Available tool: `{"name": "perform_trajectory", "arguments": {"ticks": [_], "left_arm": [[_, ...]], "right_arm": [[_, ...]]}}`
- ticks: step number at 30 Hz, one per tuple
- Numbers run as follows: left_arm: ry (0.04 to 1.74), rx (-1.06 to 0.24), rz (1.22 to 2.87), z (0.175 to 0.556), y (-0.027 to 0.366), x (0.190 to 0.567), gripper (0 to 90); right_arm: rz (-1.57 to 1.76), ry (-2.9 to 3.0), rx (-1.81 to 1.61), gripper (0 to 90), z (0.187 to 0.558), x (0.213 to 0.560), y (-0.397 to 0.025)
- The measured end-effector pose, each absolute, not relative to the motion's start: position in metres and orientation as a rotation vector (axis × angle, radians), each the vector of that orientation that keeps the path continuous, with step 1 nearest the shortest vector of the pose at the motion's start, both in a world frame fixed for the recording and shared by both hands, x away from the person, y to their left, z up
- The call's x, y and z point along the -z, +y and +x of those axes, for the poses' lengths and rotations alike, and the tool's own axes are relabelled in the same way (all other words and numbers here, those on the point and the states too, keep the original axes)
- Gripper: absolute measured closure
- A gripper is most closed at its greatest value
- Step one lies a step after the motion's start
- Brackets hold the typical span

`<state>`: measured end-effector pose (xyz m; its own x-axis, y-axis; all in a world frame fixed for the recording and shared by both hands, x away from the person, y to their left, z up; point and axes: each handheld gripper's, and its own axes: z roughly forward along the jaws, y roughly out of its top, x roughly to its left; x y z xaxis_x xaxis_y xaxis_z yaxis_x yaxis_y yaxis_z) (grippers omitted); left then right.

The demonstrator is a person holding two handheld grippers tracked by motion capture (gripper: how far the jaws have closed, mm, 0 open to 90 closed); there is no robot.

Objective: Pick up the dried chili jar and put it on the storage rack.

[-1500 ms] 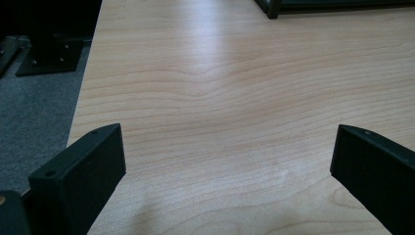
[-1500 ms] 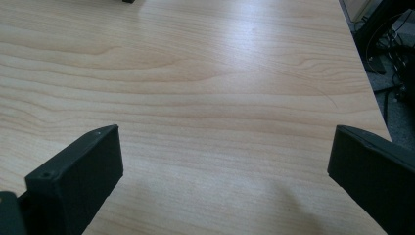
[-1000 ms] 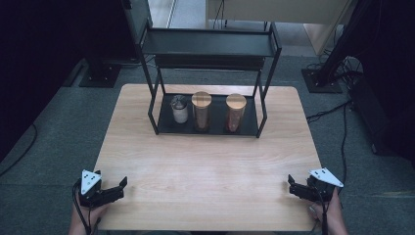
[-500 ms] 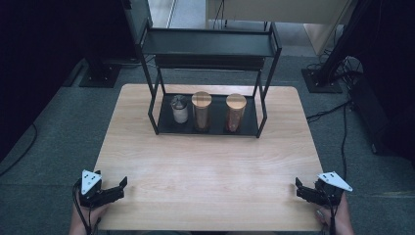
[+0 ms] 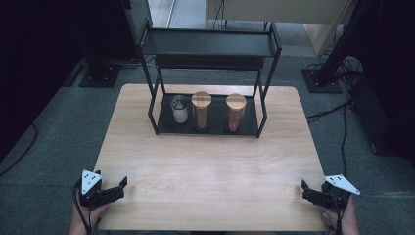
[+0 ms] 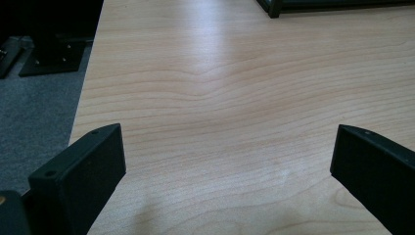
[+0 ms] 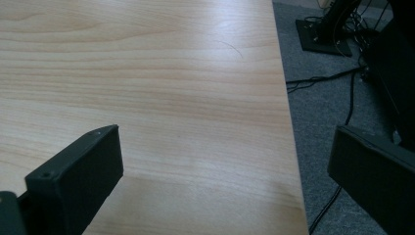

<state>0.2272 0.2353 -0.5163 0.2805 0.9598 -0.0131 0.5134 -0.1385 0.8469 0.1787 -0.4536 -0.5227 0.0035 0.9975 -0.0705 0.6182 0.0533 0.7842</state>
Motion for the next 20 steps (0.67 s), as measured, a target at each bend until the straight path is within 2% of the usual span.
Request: {"name": "perform_trajectory", "arguments": {"ticks": [20], "left_arm": [[1.335, -0.725, 1.777, 0.227, 0.235, 0.516, 0.0]], "right_arm": [[1.681, 1.649, -0.730, 0.0, 0.168, 0.524, -0.466]]}}
